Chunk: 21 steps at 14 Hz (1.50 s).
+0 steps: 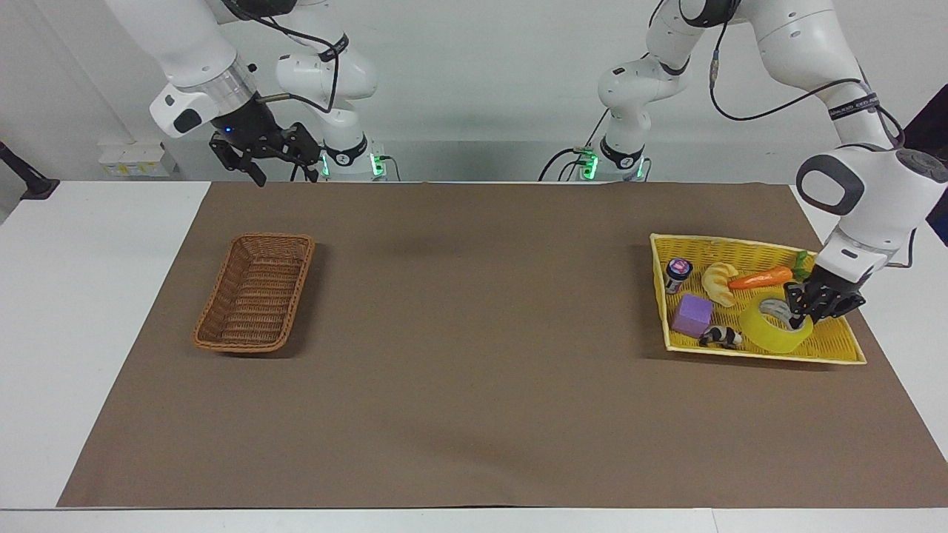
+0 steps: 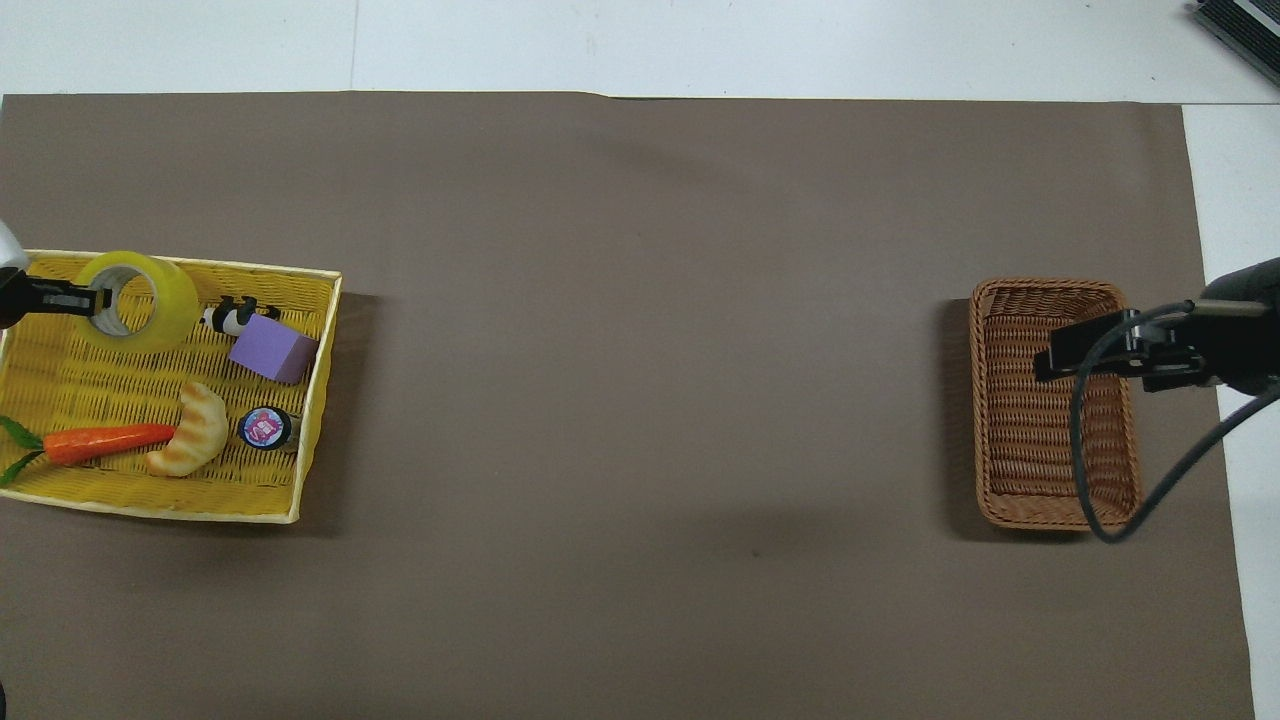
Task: Move tape to another basket
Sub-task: 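Lift the tape with the left gripper while the right gripper reaches toward it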
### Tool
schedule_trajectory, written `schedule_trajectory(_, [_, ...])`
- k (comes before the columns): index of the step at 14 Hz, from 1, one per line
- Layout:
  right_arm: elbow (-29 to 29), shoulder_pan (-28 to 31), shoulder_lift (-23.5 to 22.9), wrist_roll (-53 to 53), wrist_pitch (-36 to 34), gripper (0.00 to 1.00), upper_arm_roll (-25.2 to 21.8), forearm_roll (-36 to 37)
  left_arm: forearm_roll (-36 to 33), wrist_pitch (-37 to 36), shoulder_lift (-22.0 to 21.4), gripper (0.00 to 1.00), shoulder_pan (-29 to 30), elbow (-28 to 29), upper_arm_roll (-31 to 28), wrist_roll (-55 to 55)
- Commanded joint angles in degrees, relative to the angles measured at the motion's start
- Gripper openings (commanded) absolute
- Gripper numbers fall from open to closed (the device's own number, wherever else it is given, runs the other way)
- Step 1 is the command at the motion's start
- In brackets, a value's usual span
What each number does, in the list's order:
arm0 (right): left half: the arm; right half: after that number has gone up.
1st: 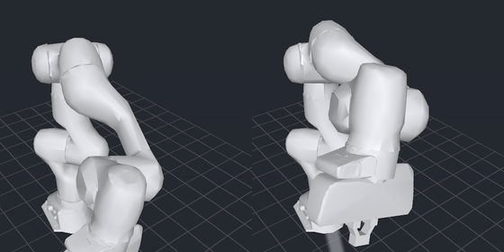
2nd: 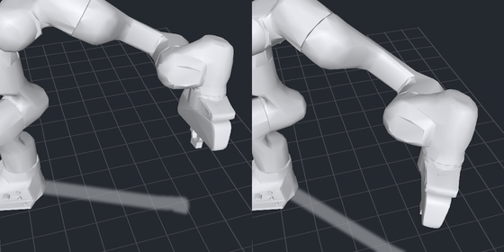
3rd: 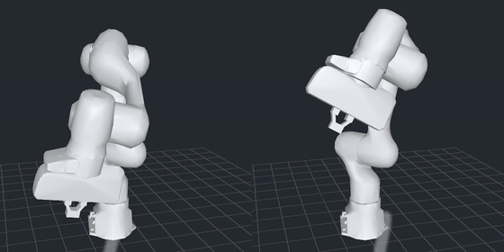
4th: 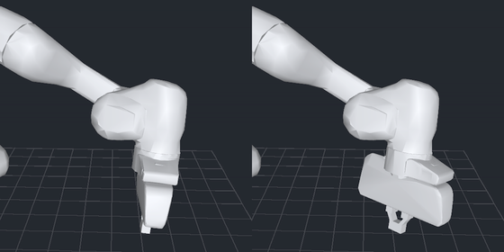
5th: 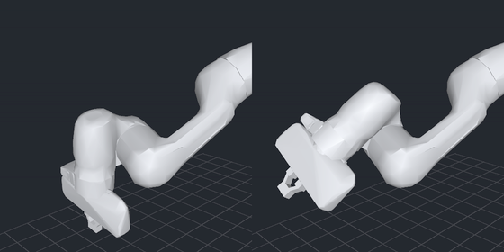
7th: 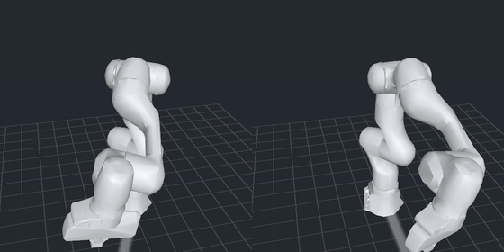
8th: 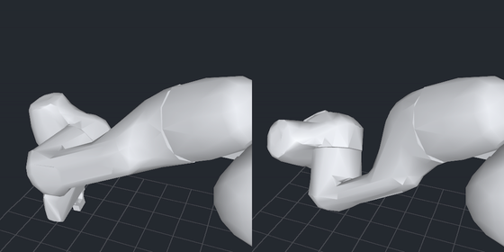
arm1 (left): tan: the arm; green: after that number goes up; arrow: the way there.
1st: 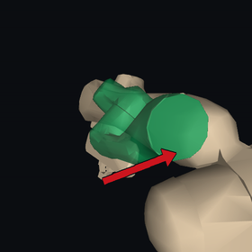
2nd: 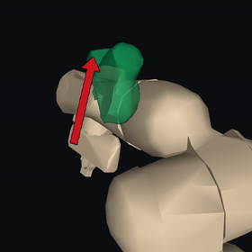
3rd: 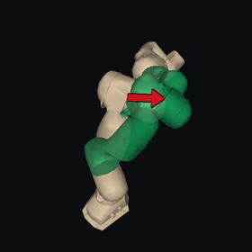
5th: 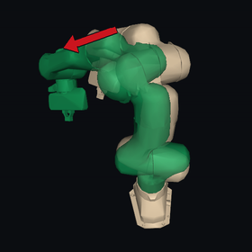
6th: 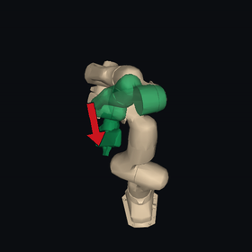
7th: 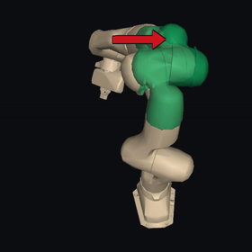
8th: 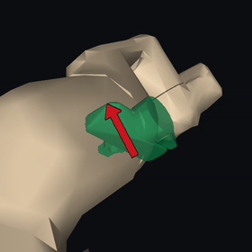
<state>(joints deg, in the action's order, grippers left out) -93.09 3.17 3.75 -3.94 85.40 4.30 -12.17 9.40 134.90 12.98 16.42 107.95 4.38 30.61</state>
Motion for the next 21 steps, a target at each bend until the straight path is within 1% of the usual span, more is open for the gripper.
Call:
schedule_trajectory(1, [-5.0, 0.6, 2.3, 4.1, 1.1, 1.0, 0.1, -5.0, 3.7, -1.0, -2.3, 0.0, -4.4, 0.9, -0.5, 0.1])
schedule_trajectory(2, [-5.9, 1.0, 2.3, 4.8, 1.4, 1.0, 0.1, -7.1, 5.4, -1.5, -3.0, 0.0, -6.2, 1.0, -0.6, -0.9])
schedule_trajectory(4, [-8.4, 1.1, 2.2, 7.2, 3.8, 1.0, 0.1, -10.5, 9.1, -2.2, -3.9, 0.0, -10.2, 1.3, -0.6, -7.1])
schedule_trajectory(6, [-11.6, 1.1, 2.1, 8.1, 4.2, 1.0, 0.1, -14.0, 9.3, -1.8, -4.3, 0.0, -15.3, 1.3, -0.6, -15.4])
schedule_trajectory(9, [-15.4, 1.2, -0.6, 13.5, 6.5, 1.0, 0.1, -21.5, 9.3, -1.1, -4.3, 0.0, -22.9, 1.2, -0.6, -27.7])
schedule_trajectory(12, [-16.7, 0.4, -4.6, 14.8, 7.8, 1.0, 0.1, -29.5, 9.3, -0.7, -4.5, 0.0, -28.9, 1.3, -0.7, -36.0])
schedule_trajectory(14, [-17.8, -2.4, -5.4, 14.6, 10.0, 1.0, 0.2, -31.8, 9.3, 0.4, -4.5, 0.0, -32.3, 1.2, -0.7, -40.5])
schedule_trajectory(16, [-21.9, -3.8, -5.8, 15.5, 12.8, 1.0, 0.2, -38.8, 9.3, 0.7, -4.8, 0.0, -35.0, 1.3, -0.7, -44.0])
schedule_trajectory(17, [-22.9, -5.3, -6.5, 17.6, 14.6, 1.0, 0.1, -41.4, 9.3, 0.7, -4.9, 0.0, -36.0, 1.3, -0.7, -44.9])
schedule_trajectory(19, [-23.1, -8.0, -7.7, 19.1, 17.6, 1.0, 0.2, -42.8, 9.3, 0.6, -5.0, 0.0, -37.9, 1.4, -0.7, -47.0])
schedule_trajectory(21, [-23.0, -9.7, -9.3, 18.9, 18.8, 1.0, 0.2, -47.1, 9.3, 0.7, -5.0, 0.0, -39.8, 1.3, -0.7, -48.9])
